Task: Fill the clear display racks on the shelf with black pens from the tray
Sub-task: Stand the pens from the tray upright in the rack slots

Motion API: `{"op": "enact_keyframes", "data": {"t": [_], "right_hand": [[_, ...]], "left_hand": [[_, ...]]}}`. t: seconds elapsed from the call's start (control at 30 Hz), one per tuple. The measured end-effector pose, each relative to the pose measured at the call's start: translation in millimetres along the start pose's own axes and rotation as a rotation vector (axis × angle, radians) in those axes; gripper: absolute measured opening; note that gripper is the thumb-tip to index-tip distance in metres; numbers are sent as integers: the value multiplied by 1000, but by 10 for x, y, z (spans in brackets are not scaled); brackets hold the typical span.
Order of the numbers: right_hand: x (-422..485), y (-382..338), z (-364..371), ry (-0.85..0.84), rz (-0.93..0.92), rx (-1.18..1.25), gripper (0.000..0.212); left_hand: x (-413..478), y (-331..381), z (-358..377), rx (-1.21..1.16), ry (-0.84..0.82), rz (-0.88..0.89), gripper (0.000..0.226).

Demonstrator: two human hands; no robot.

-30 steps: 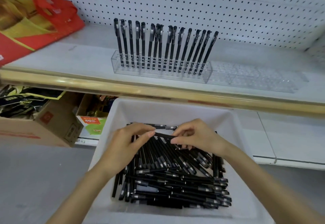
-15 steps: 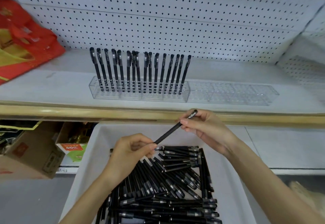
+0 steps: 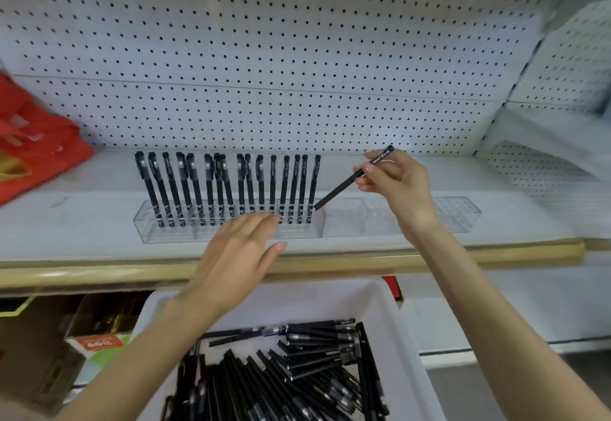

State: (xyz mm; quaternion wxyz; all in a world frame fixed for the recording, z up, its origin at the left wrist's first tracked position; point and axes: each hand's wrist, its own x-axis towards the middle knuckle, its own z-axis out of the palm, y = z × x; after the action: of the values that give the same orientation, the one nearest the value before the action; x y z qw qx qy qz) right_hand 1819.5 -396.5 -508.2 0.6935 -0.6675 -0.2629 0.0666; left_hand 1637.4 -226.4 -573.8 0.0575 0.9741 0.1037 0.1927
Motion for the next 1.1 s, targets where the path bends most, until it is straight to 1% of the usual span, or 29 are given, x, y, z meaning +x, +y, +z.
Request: {"op": "enact_keyframes", "data": {"t": [0.1,0.2,0.27,0.47,0.6,0.8,0.87,0.93,1.0,1.03,1.1], "right_hand": [[230,-3,29,-18,-59,-137,12],[399,49,20,-75,-112,-361,10],[478,77,-8,-107,-137,-448,10],[541,107,17,-221,-128,-562,11],[574,159,55,-271,-91,-589,10],[628,311,135,-395,-16,-771,6],[639,343,152,-396,4,-775,4],[652,340,158,-387,22,-759,4],[654,326,160,-386,45,-752,4],[660,329,158,-391,59,-755,5],[660,347,143,-410,89,-780,18]], "left_hand": [[134,-19,-21,55,-105,6,64],[182,-36,18,91,-196,11,68],[193,-52,49,106,-236,-2,69],[206,-68,52,83,-245,-6,69],[237,-76,48,86,-268,-9,71],[237,-107,67,72,-296,-17,89],[236,-101,58,72,-308,-14,96],[240,-96,48,69,-319,-13,99],[243,-100,46,67,-320,-12,96],[245,-102,49,75,-322,-11,90],[246,-91,51,89,-329,-3,82]]}}
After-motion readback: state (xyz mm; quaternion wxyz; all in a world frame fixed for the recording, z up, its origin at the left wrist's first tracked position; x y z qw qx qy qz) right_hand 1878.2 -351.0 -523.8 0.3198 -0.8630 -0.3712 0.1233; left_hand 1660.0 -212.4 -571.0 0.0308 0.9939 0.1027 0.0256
